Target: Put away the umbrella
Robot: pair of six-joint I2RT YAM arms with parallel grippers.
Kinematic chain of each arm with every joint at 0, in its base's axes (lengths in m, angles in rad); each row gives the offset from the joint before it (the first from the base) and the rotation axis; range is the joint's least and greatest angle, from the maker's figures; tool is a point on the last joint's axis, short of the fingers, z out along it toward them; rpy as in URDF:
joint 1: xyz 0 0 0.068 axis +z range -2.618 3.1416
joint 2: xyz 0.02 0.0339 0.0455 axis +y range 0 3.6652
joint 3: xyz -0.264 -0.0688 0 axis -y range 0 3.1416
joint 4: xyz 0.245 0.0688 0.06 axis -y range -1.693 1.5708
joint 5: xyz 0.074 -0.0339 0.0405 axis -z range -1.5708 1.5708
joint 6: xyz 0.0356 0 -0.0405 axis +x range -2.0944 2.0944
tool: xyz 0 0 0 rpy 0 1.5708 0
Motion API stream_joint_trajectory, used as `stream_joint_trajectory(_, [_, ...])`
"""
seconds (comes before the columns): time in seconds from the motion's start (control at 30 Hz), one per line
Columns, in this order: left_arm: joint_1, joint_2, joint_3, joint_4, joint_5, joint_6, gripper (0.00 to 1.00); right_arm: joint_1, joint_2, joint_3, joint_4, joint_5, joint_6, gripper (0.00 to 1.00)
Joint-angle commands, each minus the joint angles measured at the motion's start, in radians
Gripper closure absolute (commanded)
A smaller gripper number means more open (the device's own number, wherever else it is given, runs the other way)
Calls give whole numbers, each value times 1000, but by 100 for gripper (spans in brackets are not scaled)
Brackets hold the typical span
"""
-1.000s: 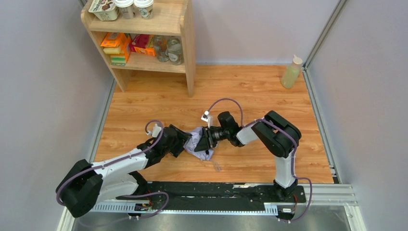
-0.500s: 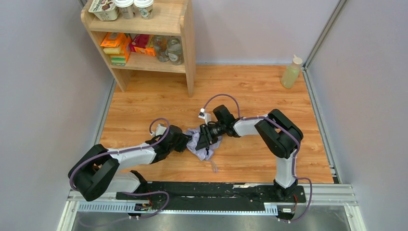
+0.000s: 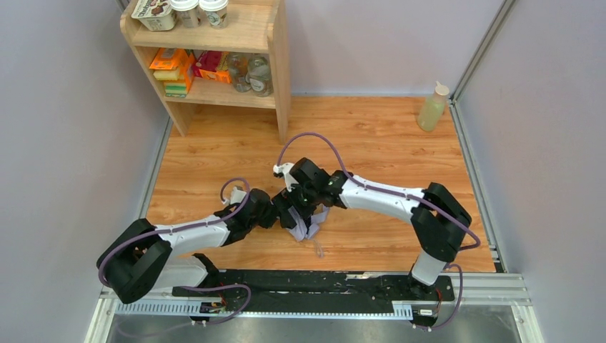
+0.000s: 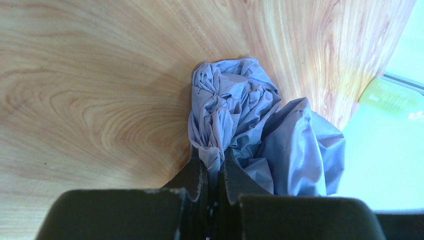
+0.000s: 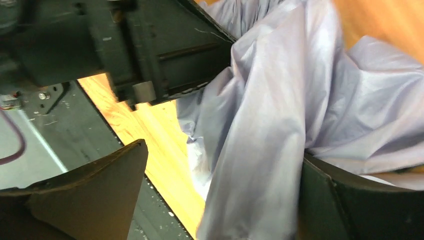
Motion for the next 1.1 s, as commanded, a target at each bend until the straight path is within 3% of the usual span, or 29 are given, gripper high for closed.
stream_joint_trajectory(0.0, [-15,16,-22,-305,43,-2,100,112,-105,-7,-1,308,-89,1])
stream_joint_trajectory(0.1, [-15,19,33,-421,79,-48,100,192,-111,-79,105,466,-139,0])
stream_joint_trajectory(0.4, [-15,17,44,-442,140,-121,100,307,-13,-220,278,701,-166,4])
stream_joint_trajectory(0.63, [-15,0,1,-391,143,-127,100,303,-76,-375,430,672,-119,7])
stream_joint_trajectory(0.9, [-15,-59,-14,-408,125,-140,100,300,-36,-391,499,709,-138,14])
stream_joint_trajectory(0.97, [-15,-81,-19,-414,122,-142,100,287,-13,-386,486,729,-124,20])
stream_joint_trajectory(1.07, [-15,-112,-25,-420,115,-148,100,266,13,-389,472,701,-98,54])
